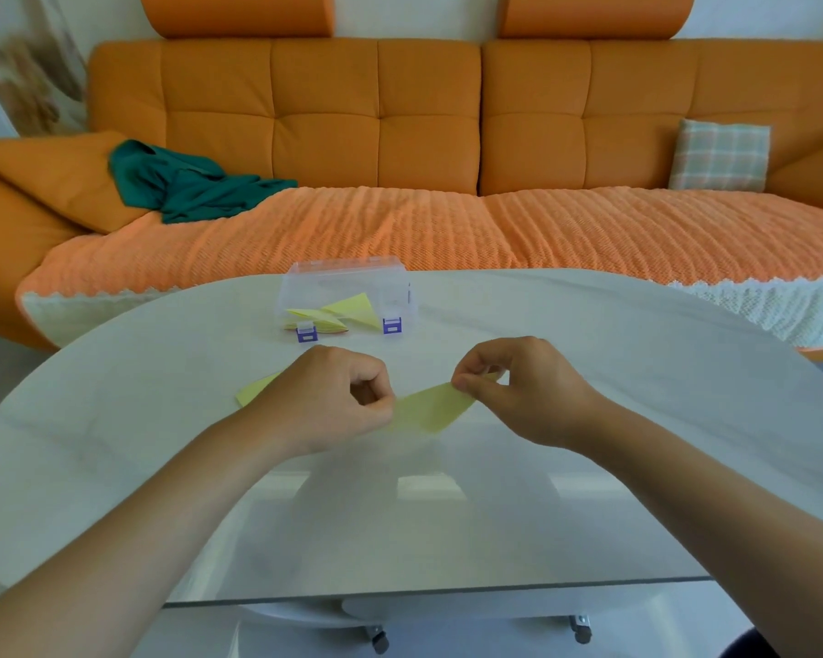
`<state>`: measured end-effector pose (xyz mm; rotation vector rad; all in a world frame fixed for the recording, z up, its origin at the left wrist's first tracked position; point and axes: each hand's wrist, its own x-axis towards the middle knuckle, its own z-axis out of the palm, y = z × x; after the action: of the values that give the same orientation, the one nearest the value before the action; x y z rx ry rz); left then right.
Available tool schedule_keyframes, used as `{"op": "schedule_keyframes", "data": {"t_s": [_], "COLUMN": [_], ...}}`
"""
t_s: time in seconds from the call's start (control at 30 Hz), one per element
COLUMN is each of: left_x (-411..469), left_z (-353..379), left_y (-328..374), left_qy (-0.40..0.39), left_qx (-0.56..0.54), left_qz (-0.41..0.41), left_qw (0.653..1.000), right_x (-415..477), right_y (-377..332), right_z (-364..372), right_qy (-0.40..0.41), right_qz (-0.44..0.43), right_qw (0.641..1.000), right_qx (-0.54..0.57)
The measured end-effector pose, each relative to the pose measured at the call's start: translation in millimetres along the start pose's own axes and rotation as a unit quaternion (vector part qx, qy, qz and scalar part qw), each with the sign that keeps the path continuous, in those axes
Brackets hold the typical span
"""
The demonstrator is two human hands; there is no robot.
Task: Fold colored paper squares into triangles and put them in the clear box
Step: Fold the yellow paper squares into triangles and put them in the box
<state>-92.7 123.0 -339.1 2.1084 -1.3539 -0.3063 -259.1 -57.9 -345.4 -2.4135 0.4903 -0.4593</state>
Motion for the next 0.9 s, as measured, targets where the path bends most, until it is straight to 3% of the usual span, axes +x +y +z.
{"op": "schedule_keyframes", "data": {"t_s": [0.27, 0.4, 0.5, 0.63, 0.8, 0.9], "left_x": [-5.0, -3.3, 0.8, 4.7, 10.5, 17.5], "left_z": [-28.3, -17.6, 2.8, 28.3, 34.4, 35.7], "left_y": [-20.3, -7.9, 5.0, 9.6, 2.2, 0.3], "left_qy": [0.008, 0.059, -0.008, -0.087, -0.046, -0.006], "left_qx": [0.136, -0.011, -0.097, -0.146, -0.205, -0.283], "left_qz": [-0.025, -0.008, 0.006, -0.017, -0.065, -0.125], "left_qw": [0.99, 0.998, 0.995, 0.985, 0.975, 0.951], "right_x": [6.3, 6.9, 7.0, 6.9, 7.8, 9.5], "right_y": [8.9, 3.7, -1.2, -2.6, 3.8, 8.0], "right_z": [-11.4, -17.9, -14.6, -12.3, -3.5, 0.7], "right_qy": [0.019, -0.075, -0.123, -0.125, -0.072, -0.096], "right_qz": [0.053, 0.034, 0.0, 0.002, 0.022, 0.066], "right_qw": [0.998, 0.996, 0.991, 0.983, 0.982, 0.979], "right_qx": [0.002, 0.033, 0.056, 0.136, 0.172, 0.167]}}
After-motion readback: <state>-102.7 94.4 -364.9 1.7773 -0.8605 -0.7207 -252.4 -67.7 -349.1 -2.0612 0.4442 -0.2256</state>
